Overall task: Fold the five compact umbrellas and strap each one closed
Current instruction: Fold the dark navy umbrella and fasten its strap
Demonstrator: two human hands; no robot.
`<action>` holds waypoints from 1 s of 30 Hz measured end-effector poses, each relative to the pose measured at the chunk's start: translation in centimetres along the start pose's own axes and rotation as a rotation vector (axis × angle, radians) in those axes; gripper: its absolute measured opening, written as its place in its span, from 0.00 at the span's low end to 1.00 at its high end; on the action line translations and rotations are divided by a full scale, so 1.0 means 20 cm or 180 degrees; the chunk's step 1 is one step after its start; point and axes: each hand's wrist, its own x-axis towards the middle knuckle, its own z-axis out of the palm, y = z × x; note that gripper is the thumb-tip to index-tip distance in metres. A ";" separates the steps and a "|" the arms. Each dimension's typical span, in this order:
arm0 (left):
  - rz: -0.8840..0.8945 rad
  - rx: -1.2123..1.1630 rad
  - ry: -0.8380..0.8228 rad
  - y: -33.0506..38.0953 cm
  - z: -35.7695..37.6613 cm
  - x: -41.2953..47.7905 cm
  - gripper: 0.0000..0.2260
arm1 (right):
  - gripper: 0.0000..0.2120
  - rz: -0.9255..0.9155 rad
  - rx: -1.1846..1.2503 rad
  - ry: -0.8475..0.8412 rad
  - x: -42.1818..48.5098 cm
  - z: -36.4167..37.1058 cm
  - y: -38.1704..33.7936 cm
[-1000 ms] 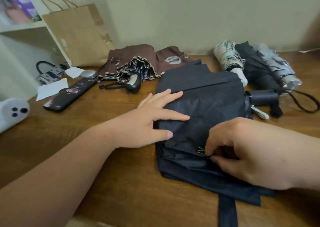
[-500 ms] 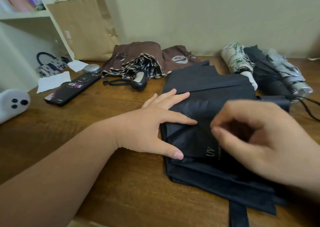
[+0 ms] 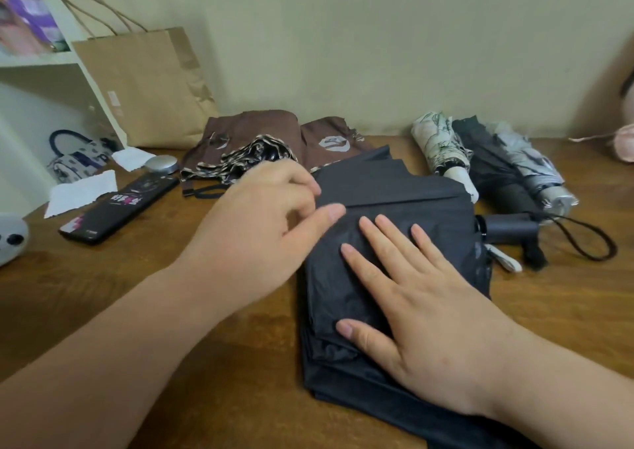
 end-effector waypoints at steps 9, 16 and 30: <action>-0.2768 -0.2458 -0.0415 -0.17 0.18 0.40 0.07 | 0.38 0.0032 -0.0067 0.0374 0.01 0.06 0.00; -0.2758 -0.2842 -0.0032 -0.16 0.20 0.48 0.18 | 0.38 0.0032 -0.0094 0.0586 0.02 0.08 0.01; -0.2697 -0.1409 -0.0701 -0.13 0.25 0.76 0.08 | 0.39 -0.0011 0.0204 0.0379 0.02 0.04 0.01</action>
